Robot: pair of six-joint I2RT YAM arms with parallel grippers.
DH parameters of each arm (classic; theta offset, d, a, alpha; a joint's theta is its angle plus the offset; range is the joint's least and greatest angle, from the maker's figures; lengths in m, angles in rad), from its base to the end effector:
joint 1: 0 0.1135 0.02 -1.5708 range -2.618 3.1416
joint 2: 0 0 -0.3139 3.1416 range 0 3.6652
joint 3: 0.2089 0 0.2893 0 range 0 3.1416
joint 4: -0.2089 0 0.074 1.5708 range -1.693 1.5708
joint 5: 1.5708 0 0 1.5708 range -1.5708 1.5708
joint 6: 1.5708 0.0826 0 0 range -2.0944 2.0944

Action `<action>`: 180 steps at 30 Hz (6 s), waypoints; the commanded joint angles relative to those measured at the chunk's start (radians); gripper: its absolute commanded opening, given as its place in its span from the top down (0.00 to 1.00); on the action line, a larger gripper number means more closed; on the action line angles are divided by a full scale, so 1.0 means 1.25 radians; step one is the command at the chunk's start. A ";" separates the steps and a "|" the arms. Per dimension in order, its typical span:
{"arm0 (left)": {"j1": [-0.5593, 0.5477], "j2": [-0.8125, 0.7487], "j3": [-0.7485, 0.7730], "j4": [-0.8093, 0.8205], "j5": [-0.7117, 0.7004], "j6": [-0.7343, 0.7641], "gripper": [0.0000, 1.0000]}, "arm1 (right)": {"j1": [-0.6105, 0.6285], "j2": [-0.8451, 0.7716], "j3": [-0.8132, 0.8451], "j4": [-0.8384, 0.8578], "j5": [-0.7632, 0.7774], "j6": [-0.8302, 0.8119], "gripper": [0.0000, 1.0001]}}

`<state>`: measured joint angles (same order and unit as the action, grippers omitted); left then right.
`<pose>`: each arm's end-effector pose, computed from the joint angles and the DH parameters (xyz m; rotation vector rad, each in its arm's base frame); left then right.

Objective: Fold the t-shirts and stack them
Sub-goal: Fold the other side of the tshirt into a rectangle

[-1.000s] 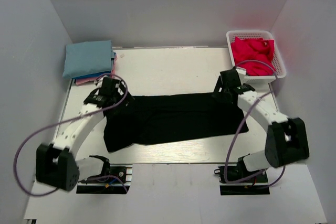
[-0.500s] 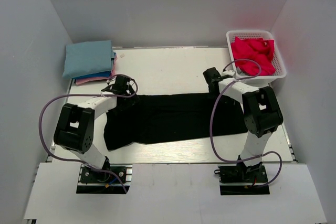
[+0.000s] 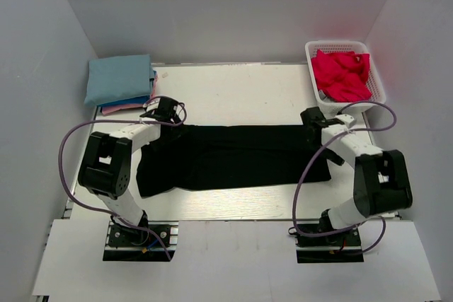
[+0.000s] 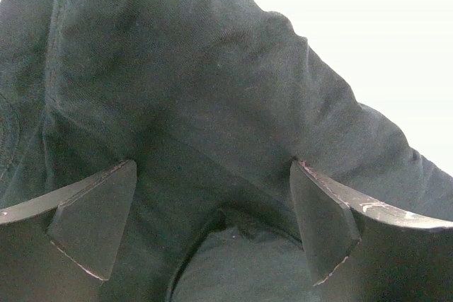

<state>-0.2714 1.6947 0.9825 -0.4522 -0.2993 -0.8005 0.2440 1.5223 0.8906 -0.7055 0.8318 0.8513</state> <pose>0.3656 -0.0764 0.1450 -0.7701 2.5288 0.0645 0.3045 0.0129 0.1822 0.8404 2.2640 -0.7621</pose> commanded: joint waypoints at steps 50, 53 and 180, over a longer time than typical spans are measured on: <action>-0.112 -0.371 -0.208 -0.047 0.264 0.126 0.80 | 0.013 -0.037 -0.096 0.480 -0.513 -0.266 0.10; -0.112 -0.427 -0.186 -0.058 0.177 0.126 0.38 | 0.013 -0.032 -0.095 0.482 -0.517 -0.267 0.10; -0.161 -0.219 -0.161 0.081 0.155 0.045 0.63 | 0.012 0.057 -0.053 0.433 -0.559 -0.297 0.10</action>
<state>-0.4652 1.4288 0.7696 -0.4278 -0.1864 -0.7753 0.2619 1.5753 0.8135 -0.1329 0.1566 0.4877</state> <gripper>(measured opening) 0.422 0.899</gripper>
